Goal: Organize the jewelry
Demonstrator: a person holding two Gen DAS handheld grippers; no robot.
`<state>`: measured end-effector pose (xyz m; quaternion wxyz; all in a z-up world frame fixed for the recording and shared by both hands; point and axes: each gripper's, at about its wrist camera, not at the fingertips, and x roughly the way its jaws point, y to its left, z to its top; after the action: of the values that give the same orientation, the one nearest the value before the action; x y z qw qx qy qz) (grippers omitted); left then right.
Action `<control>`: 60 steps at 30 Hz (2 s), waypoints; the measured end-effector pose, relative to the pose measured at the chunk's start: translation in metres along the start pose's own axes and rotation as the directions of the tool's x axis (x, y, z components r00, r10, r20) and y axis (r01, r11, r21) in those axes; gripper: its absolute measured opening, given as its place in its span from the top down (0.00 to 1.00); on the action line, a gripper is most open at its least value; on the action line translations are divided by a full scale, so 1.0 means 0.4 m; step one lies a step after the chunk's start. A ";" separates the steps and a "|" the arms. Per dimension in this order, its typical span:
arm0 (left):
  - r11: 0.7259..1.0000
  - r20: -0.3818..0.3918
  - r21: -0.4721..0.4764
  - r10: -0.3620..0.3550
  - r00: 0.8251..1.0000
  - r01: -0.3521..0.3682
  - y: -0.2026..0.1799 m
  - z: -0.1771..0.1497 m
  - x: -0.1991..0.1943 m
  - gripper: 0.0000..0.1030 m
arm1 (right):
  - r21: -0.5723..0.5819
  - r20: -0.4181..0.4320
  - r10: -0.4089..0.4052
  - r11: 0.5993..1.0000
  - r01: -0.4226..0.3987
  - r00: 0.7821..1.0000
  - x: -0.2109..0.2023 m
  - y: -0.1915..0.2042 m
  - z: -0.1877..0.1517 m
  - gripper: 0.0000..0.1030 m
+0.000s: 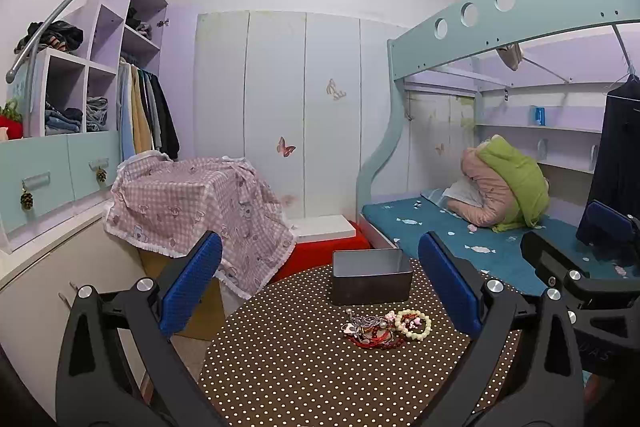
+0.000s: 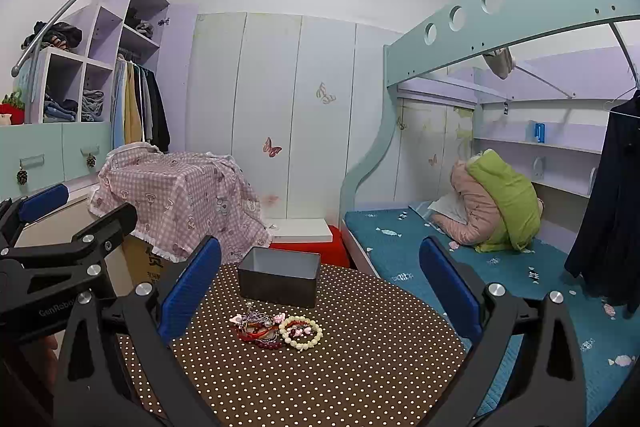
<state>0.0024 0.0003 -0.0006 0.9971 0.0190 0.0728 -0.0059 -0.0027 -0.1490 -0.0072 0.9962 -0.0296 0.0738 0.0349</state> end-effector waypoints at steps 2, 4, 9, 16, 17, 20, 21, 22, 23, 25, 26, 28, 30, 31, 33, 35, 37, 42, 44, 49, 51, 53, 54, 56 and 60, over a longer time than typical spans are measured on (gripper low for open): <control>1.000 0.000 0.001 0.002 1.000 -0.002 0.003 0.000 0.002 0.05 | 0.001 -0.001 0.002 1.000 -0.002 1.000 0.000 -0.001 0.000 0.07; 1.000 0.000 0.001 0.001 1.000 -0.001 0.002 0.000 0.002 0.05 | 0.001 0.000 0.001 1.000 -0.001 1.000 -0.001 0.000 0.000 0.07; 1.000 0.001 0.003 0.003 1.000 -0.003 0.001 0.001 0.001 0.05 | 0.002 -0.003 0.002 1.000 -0.002 1.000 0.001 -0.003 0.001 0.07; 1.000 0.000 0.004 0.004 1.000 -0.004 -0.004 0.001 0.000 0.05 | 0.003 -0.003 0.002 1.000 -0.002 1.000 0.002 -0.004 0.001 0.07; 1.000 0.000 0.005 0.004 1.000 -0.004 -0.005 0.002 0.001 0.05 | 0.004 -0.004 0.002 1.000 -0.002 1.000 0.001 -0.004 0.001 0.07; 1.000 0.001 0.006 0.005 1.000 -0.005 -0.005 0.001 0.001 0.05 | 0.005 -0.004 0.002 1.000 -0.002 1.000 0.001 -0.004 0.001 0.07; 1.000 0.000 0.006 0.005 1.000 -0.005 -0.005 0.002 0.001 0.05 | 0.004 -0.004 0.002 1.000 -0.002 1.000 0.001 -0.004 0.001 0.07; 1.000 -0.001 0.006 0.004 1.000 -0.004 -0.004 0.001 0.001 0.05 | 0.004 -0.004 0.003 1.000 -0.003 1.000 0.001 -0.004 0.001 0.07; 1.000 0.001 0.006 0.004 1.000 -0.004 -0.003 0.001 0.001 0.05 | 0.005 -0.004 0.002 1.000 -0.002 1.000 0.001 -0.004 0.001 0.07; 1.000 -0.001 0.005 0.004 1.000 -0.004 -0.004 0.001 0.001 0.05 | 0.004 -0.004 0.002 1.000 -0.002 1.000 0.001 -0.004 0.001 0.07; 1.000 0.000 0.005 0.004 1.000 -0.004 -0.004 0.002 0.000 0.05 | 0.005 -0.004 0.003 1.000 -0.003 1.000 0.001 -0.004 0.001 0.07; 1.000 0.000 0.004 0.003 1.000 -0.003 -0.004 0.002 0.001 0.05 | 0.005 -0.003 0.002 1.000 -0.002 1.000 0.000 -0.004 0.001 0.07; 1.000 0.000 0.004 0.004 1.000 -0.004 -0.003 0.001 -0.001 0.05 | 0.005 -0.004 0.001 1.000 -0.001 1.000 0.002 -0.005 -0.001 0.07; 1.000 0.000 0.004 0.004 1.000 -0.004 -0.003 0.002 -0.002 0.05 | 0.005 -0.004 0.001 1.000 -0.001 1.000 0.007 -0.007 -0.008 0.07; 1.000 0.000 0.005 0.004 1.000 -0.004 -0.002 0.002 -0.001 0.05 | 0.005 -0.005 0.001 1.000 -0.001 1.000 0.007 -0.006 -0.007 0.07; 1.000 -0.001 0.005 0.004 1.000 -0.004 -0.002 0.002 -0.002 0.05 | 0.005 -0.005 0.001 1.000 -0.001 1.000 0.007 -0.006 -0.008 0.07; 1.000 0.001 0.005 0.004 1.000 -0.004 -0.001 0.001 -0.001 0.05 | 0.006 -0.005 0.001 1.000 -0.001 1.000 0.007 -0.006 -0.008 0.07; 1.000 0.000 0.004 0.003 1.000 -0.003 -0.001 0.002 -0.001 0.05 | 0.006 -0.005 0.001 1.000 -0.001 1.000 0.007 -0.006 -0.008 0.07; 1.000 0.000 0.005 0.003 1.000 -0.003 -0.001 0.002 -0.002 0.05 | 0.007 -0.006 0.001 1.000 -0.001 1.000 0.007 -0.006 -0.008 0.07; 1.000 0.001 0.008 0.005 1.000 -0.005 0.002 0.000 -0.002 0.05 | 0.009 -0.009 0.004 1.000 -0.004 1.000 0.012 -0.009 -0.023 0.07; 1.000 0.001 0.008 0.005 1.000 -0.005 0.003 0.000 -0.002 0.05 | 0.009 -0.010 0.004 1.000 -0.004 1.000 0.013 -0.005 -0.024 0.07; 1.000 0.000 0.009 0.005 1.000 -0.005 0.003 0.000 -0.001 0.05 | 0.009 -0.010 0.003 1.000 -0.003 1.000 0.013 -0.006 -0.025 0.07; 1.000 -0.001 0.009 0.005 1.000 -0.005 0.002 -0.001 0.000 0.05 | 0.008 -0.011 0.002 1.000 -0.002 1.000 0.014 -0.005 -0.026 0.07; 1.000 -0.006 0.010 0.004 1.000 -0.004 0.002 -0.002 0.007 0.05 | 0.009 -0.015 -0.001 1.000 0.001 1.000 0.019 -0.003 -0.029 0.07; 1.000 -0.017 0.024 0.011 1.000 -0.011 0.001 -0.006 0.025 0.05 | 0.018 -0.025 -0.003 1.000 0.004 1.000 0.029 -0.003 -0.030 0.07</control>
<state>0.0119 0.0005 -0.0044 0.9962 0.0315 0.0812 -0.0011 0.0072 -0.1502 -0.0206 0.9955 -0.0210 0.0864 0.0322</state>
